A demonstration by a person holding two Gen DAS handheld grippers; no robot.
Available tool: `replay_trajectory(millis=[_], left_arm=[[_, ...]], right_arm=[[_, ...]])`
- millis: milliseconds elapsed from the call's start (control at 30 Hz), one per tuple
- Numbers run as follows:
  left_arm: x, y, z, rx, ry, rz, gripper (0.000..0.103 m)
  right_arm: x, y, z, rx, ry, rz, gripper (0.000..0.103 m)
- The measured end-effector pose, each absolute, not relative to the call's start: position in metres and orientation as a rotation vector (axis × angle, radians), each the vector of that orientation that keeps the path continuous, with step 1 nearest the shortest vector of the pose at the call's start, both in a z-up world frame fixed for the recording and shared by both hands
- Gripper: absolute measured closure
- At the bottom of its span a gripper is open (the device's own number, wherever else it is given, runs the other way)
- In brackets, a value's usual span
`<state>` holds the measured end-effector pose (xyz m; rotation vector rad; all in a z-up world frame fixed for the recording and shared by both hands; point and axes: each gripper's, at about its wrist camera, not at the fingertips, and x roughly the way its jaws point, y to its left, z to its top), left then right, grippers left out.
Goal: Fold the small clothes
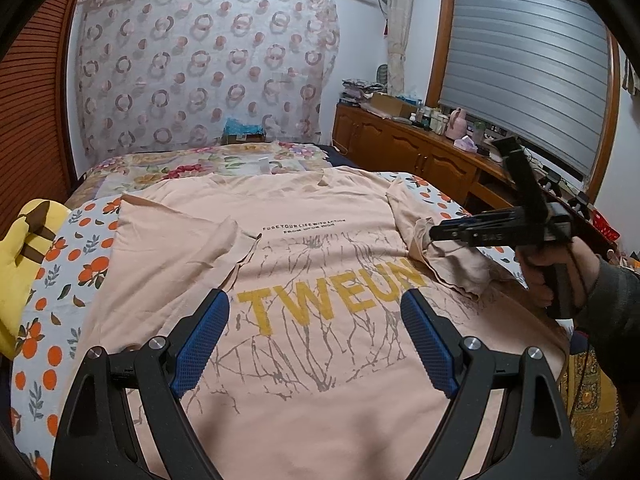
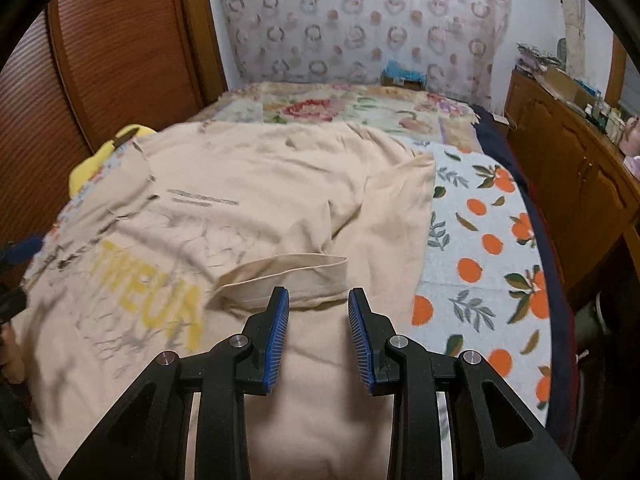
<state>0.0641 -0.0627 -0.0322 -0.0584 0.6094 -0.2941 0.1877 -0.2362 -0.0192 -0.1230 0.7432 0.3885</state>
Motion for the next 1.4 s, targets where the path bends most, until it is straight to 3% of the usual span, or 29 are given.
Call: replay_trajectory(millis=[133,200,267,567,600,667,700,867,1033,1400], left_arm=[[0.065,-0.061,-0.034,-0.064,0.614,-0.291,0.015],[0.063,-0.061,-0.035,-0.061,0.616,-0.292,0.015],[0.062,-0.06,-0.036,-0.058,0.618,-0.29,0.015],[0.062,-0.054,-0.037,-0.075,0.621,-0.277,0.015],[0.062,-0.053,-0.037,-0.076,0.621,-0.276,0.015],[0.063,-0.051,-0.037,-0.08,0.623,-0.274,0.015],[0.064,-0.05,-0.037,-0.08,0.626,-0.272,0.015],[0.072,-0.041,-0.034,-0.069,0.634,-0.26,0.015],[0.091,-0.024,-0.027,-0.037,0.646,-0.233,0.015],[0.159,0.033,-0.027,-0.034,0.726,-0.119,0.015]], right_arm=[[0.21,-0.228,-0.025,-0.13,0.78,0.402,0.071],[0.216,-0.22,-0.025,-0.137,0.779,0.421,0.086],[0.222,-0.214,-0.022,-0.146,0.773,0.454,0.095],[0.221,-0.154,0.009,-0.24,0.625,0.544,0.097],[0.222,-0.147,0.012,-0.246,0.614,0.553,0.095],[0.226,-0.133,0.014,-0.262,0.61,0.559,0.067],[0.227,-0.131,0.013,-0.269,0.604,0.555,0.06],[0.229,-0.134,0.003,-0.294,0.593,0.517,0.044],[0.236,-0.158,-0.01,-0.28,0.609,0.426,0.036],[0.294,-0.182,-0.025,-0.176,0.702,0.266,0.036]])
